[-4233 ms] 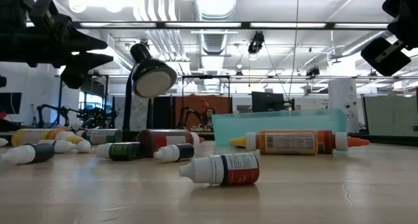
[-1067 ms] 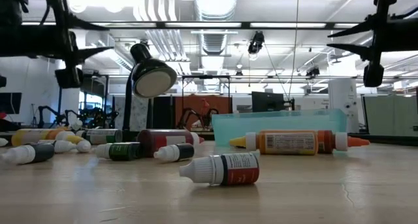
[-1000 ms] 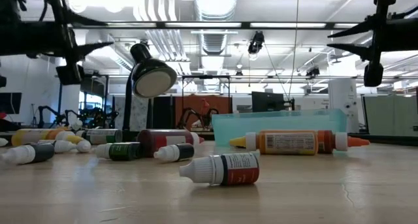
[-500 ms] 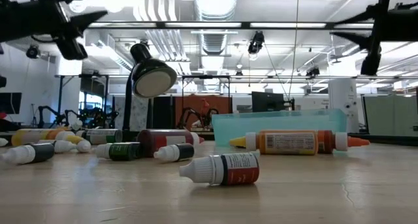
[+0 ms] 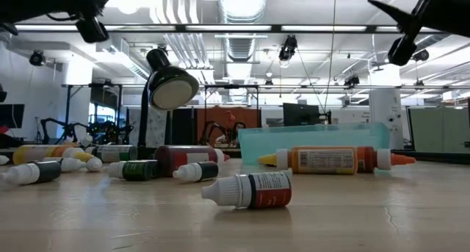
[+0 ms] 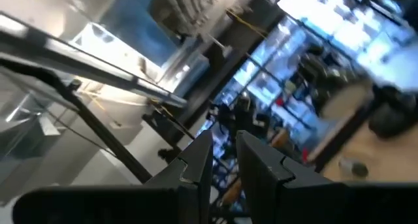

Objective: Pick & Place food coloring
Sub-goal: Adjust the green bin

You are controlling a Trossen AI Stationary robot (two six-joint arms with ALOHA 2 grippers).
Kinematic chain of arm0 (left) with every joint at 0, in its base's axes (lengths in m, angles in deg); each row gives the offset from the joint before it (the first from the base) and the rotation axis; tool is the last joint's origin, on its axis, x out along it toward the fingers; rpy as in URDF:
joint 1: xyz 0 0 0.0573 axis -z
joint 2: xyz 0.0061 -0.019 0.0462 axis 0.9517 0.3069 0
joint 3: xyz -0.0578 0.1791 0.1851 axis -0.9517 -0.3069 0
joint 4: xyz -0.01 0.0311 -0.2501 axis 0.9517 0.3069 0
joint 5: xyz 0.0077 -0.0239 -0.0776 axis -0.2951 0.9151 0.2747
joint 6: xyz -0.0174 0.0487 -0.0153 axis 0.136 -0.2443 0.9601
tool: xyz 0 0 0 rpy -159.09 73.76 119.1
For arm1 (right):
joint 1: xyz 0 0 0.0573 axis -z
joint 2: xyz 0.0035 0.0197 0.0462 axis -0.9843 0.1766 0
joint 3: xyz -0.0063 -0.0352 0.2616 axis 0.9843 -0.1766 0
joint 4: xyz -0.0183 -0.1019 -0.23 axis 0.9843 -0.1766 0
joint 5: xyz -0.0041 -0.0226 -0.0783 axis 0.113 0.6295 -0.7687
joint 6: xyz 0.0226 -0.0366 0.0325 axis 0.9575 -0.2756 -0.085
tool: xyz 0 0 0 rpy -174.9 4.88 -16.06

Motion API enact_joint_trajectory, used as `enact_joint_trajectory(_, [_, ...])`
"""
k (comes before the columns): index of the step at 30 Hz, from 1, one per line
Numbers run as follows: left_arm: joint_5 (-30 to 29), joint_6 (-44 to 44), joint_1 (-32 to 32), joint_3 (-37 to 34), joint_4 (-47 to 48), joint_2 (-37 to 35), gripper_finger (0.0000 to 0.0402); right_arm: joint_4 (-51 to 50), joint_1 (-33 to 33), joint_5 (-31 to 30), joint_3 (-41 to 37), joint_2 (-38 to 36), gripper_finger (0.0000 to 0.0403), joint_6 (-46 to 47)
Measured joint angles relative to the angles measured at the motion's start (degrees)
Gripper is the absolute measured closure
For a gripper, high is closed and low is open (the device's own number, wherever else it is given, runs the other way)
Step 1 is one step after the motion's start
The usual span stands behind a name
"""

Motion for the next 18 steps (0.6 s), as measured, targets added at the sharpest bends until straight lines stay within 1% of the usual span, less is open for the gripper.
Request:
enact_joint_trajectory(3, [0.13, 2.08, 0.31, -0.37, 0.04, 3.95, 0.0262, 1.62, 0.0, 0.12, 0.0, 3.24, 0.0339, 4.68])
enact_joint_trajectory(6, [1.03, 2.56, 2.0, -0.46, -0.96, 7.42, 0.0262, 3.43, -0.02, 2.8, 0.3, 6.31, 0.0339, 5.14])
enact_joint_trajectory(9, [1.21, 2.4, 5.13, -0.2, -2.29, 10.35, 0.0262, 2.62, 0.0, 3.52, 3.0, 9.3, 0.0339, 5.12])
enact_joint_trajectory(11, [1.22, 1.1, 7.84, 0.49, -3.12, 12.09, 0.0262, -1.63, 0.0, 2.85, 6.99, 11.93, 0.0339, 4.04])
enact_joint_trajectory(13, [0.63, -0.38, 10.54, 1.19, -3.45, 13.74, 0.0262, -12.92, 0.23, 0.99, 12.56, 14.45, 0.0339, 2.59])
enact_joint_trajectory(15, [-0.54, -1.89, 13.01, 1.87, -3.27, 15.39, 0.0262, -29.95, 1.07, -2.06, 19.7, 17.32, 0.0339, 2.07])
enact_joint_trajectory(18, [-2.88, -2.88, 15.87, 2.58, -3.46, 17.36, 0.0262, -56.88, 4.01, -5.93, 30.54, 22.07, 0.0339, 5.36])
